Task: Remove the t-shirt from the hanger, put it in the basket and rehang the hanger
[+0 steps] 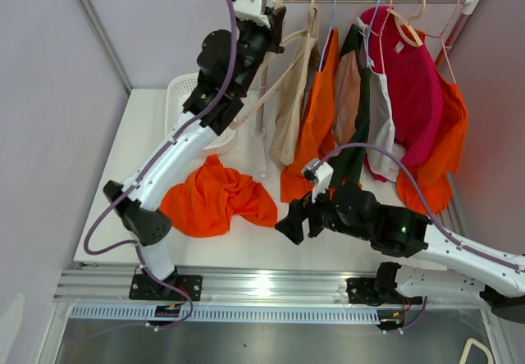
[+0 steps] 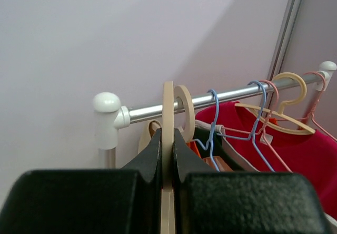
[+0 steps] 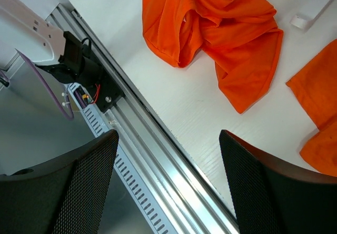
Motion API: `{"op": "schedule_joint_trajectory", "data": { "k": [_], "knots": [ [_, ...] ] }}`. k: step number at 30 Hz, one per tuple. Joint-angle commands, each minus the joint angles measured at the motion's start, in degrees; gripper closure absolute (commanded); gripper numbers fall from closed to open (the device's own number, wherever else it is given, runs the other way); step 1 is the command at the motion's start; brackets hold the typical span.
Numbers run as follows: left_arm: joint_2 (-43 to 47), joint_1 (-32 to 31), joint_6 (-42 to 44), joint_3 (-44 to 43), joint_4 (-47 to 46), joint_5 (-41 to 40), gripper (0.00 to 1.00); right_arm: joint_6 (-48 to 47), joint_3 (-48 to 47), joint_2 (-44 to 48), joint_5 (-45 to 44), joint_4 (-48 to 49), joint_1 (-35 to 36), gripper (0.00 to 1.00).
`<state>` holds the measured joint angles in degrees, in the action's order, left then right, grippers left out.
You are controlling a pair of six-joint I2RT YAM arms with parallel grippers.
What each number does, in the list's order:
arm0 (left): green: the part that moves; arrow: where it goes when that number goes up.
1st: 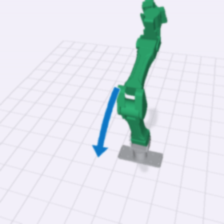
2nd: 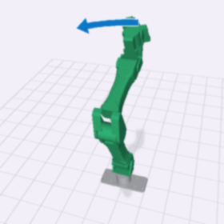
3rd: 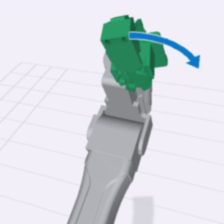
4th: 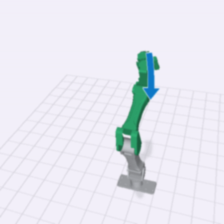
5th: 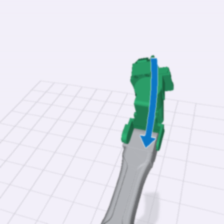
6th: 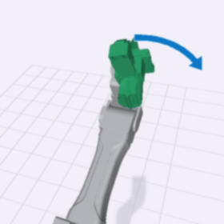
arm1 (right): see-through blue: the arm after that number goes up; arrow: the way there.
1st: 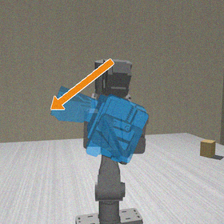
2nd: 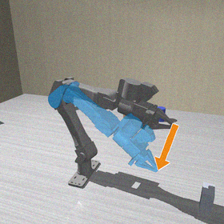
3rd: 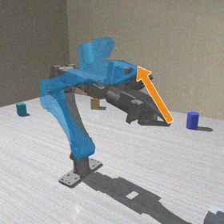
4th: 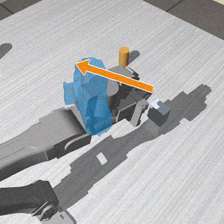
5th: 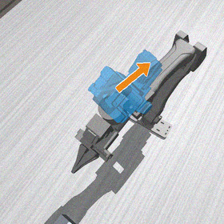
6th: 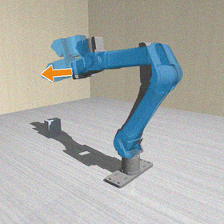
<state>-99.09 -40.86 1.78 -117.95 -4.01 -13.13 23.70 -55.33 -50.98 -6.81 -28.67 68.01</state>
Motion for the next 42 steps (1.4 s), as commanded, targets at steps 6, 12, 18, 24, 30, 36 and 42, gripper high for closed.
{"op": "schedule_joint_trajectory", "data": {
  "k": [6, 12, 18, 24, 30, 36, 42],
  "knots": [
    [-10.32, -0.18, 3.22, -13.16, -5.65, -0.84, 0.99, 1.52, -2.24, 4.13, -2.94, -4.20, 0.11, 0.18],
    [-14.82, -0.36, 4.99, -16.79, -9.59, -4.01, 0.99, 1.87, -2.85, 5.19, -3.30, -5.79, 0.11, 0.17],
    [-18.23, -0.88, 6.12, -18.89, -13.13, -4.27, 0.99, 1.87, -2.50, 5.45, -3.39, -5.96, 0.11, 0.16],
    [-21.14, -0.89, 8.15, -21.97, -16.20, -5.07, 0.99, 1.87, -2.85, 5.45, -3.30, -6.14, 0.11, 0.16],
    [-23.60, -0.80, 10.70, -23.47, -16.64, -5.86, 0.99, 2.49, -3.03, 6.07, -3.04, -6.40, 0.11, 0.16],
    [-25.19, -0.01, 11.23, -23.47, -16.73, -6.39, 0.99, 2.66, -3.29, 6.24, -2.68, -6.40, 0.11, 0.16],
    [-25.63, 1.66, 8.68, -23.99, -14.63, -6.39, 0.99, 3.01, -3.20, 6.16, -2.42, -5.96, 0.11, 0.16]
  ]
}}
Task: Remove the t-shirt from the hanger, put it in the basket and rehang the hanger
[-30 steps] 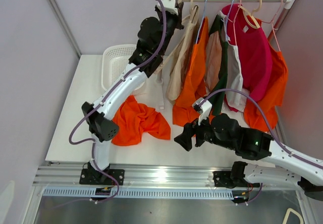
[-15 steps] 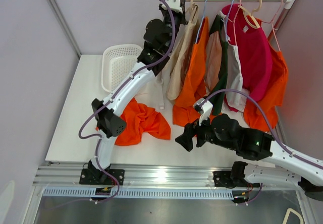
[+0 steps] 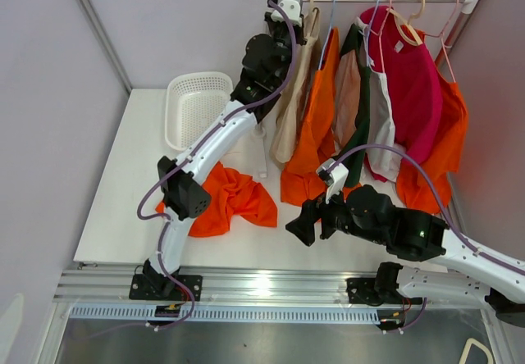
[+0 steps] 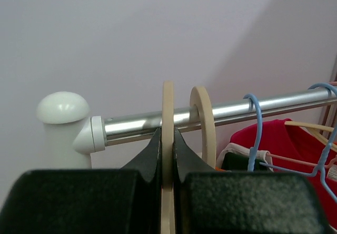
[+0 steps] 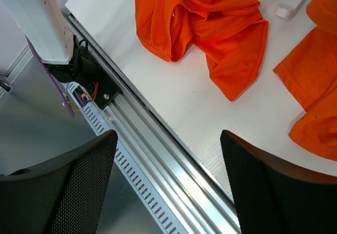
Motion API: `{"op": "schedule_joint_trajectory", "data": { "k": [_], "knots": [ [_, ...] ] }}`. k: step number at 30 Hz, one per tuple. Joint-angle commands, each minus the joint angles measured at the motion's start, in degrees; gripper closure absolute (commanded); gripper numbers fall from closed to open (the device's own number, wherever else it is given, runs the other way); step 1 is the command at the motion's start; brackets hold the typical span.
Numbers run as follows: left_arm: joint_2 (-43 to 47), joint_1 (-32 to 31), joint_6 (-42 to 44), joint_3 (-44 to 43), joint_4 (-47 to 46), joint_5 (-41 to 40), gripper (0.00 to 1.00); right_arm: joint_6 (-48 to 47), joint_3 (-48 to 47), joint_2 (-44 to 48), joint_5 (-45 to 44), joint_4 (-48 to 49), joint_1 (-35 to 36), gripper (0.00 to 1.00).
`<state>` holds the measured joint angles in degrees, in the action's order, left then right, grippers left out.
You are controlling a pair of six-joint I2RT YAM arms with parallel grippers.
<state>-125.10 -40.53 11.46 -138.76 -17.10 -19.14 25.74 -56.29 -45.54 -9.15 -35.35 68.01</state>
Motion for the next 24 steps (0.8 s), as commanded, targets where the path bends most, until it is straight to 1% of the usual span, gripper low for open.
{"op": "schedule_joint_trajectory", "data": {
  "k": [1, 5, 8, 10, 11, 12, 14, 16, 17, 19, 22, 23, 24],
  "knots": [
    [0.38, 1.51, -1.35, -3.01, -0.75, -0.46, 0.99, 0.98, -2.16, 0.63, 0.01, 0.81, 0.11, 0.16],
    [0.82, 1.69, -1.45, -2.04, -0.21, -0.82, 0.99, 0.89, -2.07, 0.10, 0.09, 1.34, 0.11, 0.16],
    [2.05, 1.69, -1.79, 0.67, -0.82, -0.82, 0.99, 0.89, -1.80, -0.25, 0.09, 1.78, 0.11, 0.15],
    [2.75, 1.69, -1.88, 1.91, -0.91, -0.82, 0.92, 0.89, -1.72, -0.60, 0.27, 1.87, 0.11, 0.15],
    [2.93, 1.69, -1.97, 2.26, -1.00, -0.82, 0.77, 0.89, -1.63, -0.60, 0.27, 1.95, 0.11, 0.15],
    [3.28, 1.69, -2.15, 2.79, -1.26, -0.82, 0.71, 0.89, -1.63, -0.60, 0.27, 2.04, 0.11, 0.15],
    [4.68, 1.69, -2.50, 4.89, -1.70, -0.64, 0.64, 0.90, -1.54, -0.52, 0.10, 2.13, 0.11, 0.15],
    [5.74, 1.69, -2.94, 5.77, -0.74, -0.47, 0.62, 0.81, -1.54, -0.60, -0.08, 2.31, 0.11, 0.15],
    [6.96, 1.69, -3.29, 5.61, 0.39, -0.38, 0.63, 0.72, -1.54, -0.69, -0.26, 2.31, 0.11, 0.15],
    [8.55, 1.51, -3.73, 5.34, 4.52, -0.64, 0.63, 0.46, -1.45, -0.95, -0.08, 2.74, 0.02, 0.15],
    [13.90, 0.98, -3.29, 6.57, 8.56, -0.73, 0.54, -0.07, -1.63, -1.13, -0.08, 2.92, 0.02, 0.15],
    [16.96, 0.81, -3.29, 8.40, 9.80, -0.03, 0.49, -0.16, -1.80, -1.39, -0.17, 2.83, -0.15, 0.14],
    [18.56, 0.81, -3.38, 8.94, 11.29, 0.67, 0.47, -0.33, -2.59, -1.57, -0.26, 2.66, -0.24, 0.14]
  ]
}}
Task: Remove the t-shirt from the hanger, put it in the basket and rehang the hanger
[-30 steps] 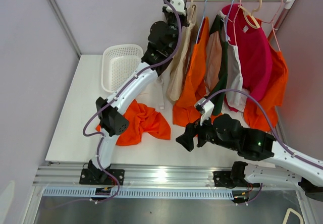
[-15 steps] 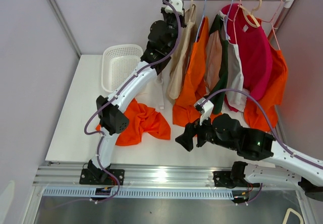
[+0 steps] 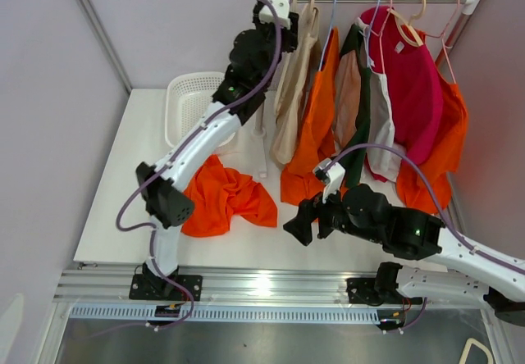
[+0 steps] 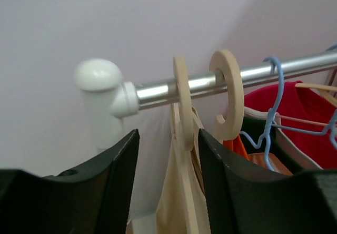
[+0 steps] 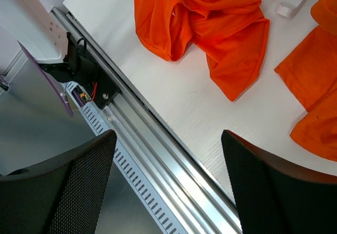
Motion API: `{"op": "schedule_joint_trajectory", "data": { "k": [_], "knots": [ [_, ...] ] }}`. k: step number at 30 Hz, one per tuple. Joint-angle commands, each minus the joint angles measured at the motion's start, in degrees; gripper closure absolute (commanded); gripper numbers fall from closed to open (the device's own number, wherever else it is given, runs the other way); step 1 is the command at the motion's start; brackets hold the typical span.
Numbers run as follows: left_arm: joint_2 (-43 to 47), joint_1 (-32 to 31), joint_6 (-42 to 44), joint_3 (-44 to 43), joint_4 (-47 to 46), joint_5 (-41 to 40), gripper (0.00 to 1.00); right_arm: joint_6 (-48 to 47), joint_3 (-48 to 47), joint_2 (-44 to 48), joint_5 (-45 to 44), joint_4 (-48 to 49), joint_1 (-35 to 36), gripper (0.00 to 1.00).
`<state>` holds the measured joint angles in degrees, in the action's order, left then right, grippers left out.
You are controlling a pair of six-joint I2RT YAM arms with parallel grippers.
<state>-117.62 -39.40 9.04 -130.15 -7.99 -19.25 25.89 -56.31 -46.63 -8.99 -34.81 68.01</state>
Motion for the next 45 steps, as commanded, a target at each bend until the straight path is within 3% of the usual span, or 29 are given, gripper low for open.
{"op": "schedule_joint_trajectory", "data": {
  "k": [1, 5, 11, 15, 17, 22, 29, 38, 45],
  "knots": [
    [12.67, -0.42, -1.13, 1.03, 3.67, 1.66, 0.46, -0.58, -3.18, -0.56, -0.32, 1.76, -0.33, 0.14],
    [20.84, -0.77, -2.35, 10.33, 6.66, 0.98, 0.35, -0.57, -11.34, -3.02, -4.71, -2.45, -0.77, 0.14],
    [32.09, -1.12, -5.52, 17.91, 15.97, -1.23, 0.27, -3.39, -28.39, -8.99, -15.85, -10.36, -1.82, 0.17],
    [36.50, -1.03, -4.38, 17.92, 30.52, -3.07, 0.23, -5.84, -37.98, -14.71, -18.07, -14.93, -6.30, 0.17],
    [37.37, -0.51, -3.68, 17.12, 36.00, -5.53, 0.15, -6.64, -41.14, -17.69, -19.13, -15.47, -9.02, 0.17],
    [38.96, 2.22, -8.06, 18.26, 52.07, 0.85, 0.01, -9.09, -46.51, -25.07, -15.53, -13.20, -19.81, 0.17],
    [35.89, 4.15, -12.38, 24.05, 67.47, 4.04, 0.00, -12.79, -62.14, -38.86, -11.23, -13.36, -29.49, 0.18],
    [39.57, 5.21, -17.03, 50.40, 63.19, 8.34, 0.00, -16.13, -77.70, -51.18, -6.93, -13.09, -37.85, 0.19],
    [42.03, 7.49, -20.81, 61.06, 59.85, 13.78, 0.01, -16.49, -80.09, -54.44, -2.70, -12.74, -43.66, 0.20]
  ]
}}
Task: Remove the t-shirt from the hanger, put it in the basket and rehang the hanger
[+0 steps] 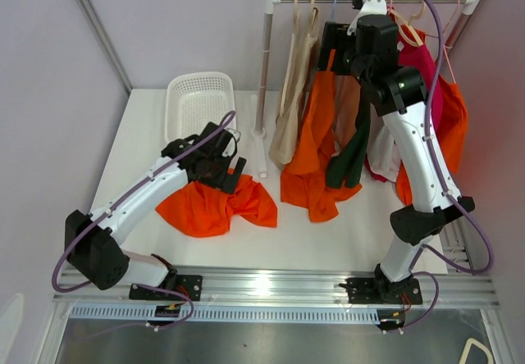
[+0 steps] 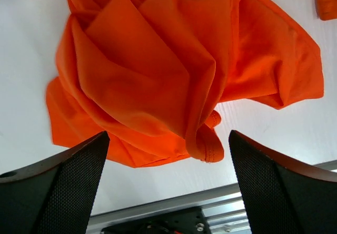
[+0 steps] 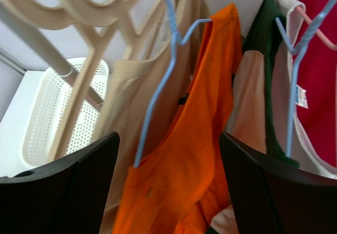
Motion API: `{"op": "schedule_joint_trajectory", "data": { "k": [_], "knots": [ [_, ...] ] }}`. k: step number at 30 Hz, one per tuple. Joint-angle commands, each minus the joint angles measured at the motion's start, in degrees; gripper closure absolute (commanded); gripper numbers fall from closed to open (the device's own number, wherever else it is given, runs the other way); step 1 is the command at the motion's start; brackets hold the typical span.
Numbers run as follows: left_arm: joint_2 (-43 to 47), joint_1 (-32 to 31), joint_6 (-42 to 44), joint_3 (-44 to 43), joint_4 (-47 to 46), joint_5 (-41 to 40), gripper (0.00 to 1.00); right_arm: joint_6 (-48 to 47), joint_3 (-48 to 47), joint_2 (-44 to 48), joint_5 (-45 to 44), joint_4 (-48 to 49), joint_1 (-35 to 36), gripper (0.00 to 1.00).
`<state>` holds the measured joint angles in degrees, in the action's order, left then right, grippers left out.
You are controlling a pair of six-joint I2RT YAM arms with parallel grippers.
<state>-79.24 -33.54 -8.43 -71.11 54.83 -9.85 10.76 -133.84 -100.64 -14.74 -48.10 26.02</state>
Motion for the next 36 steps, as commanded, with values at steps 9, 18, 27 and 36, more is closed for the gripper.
{"op": "schedule_joint_trajectory", "data": {
  "k": [9, 18, 27, 36],
  "knots": [
    [-4.77, 3.74, -7.83, 5.38, -7.72, 8.09, 0.01, -1.36, -3.00, -2.45, 8.06, 3.18, -4.57, 0.20],
    [-18.31, 3.92, -7.75, -1.13, -4.91, 6.24, 0.48, -1.45, -4.85, -3.16, 10.08, 4.06, -5.28, 0.19],
    [-15.26, 3.92, -8.27, -2.36, -4.12, 8.09, 0.99, -1.71, -6.69, -5.35, 11.66, 4.33, -6.16, 0.19],
    [-3.56, 3.83, -7.75, -10.19, 5.28, 9.41, 0.99, -2.33, -7.05, -7.90, 10.35, 6.08, -6.25, 0.28]
  ]
}}
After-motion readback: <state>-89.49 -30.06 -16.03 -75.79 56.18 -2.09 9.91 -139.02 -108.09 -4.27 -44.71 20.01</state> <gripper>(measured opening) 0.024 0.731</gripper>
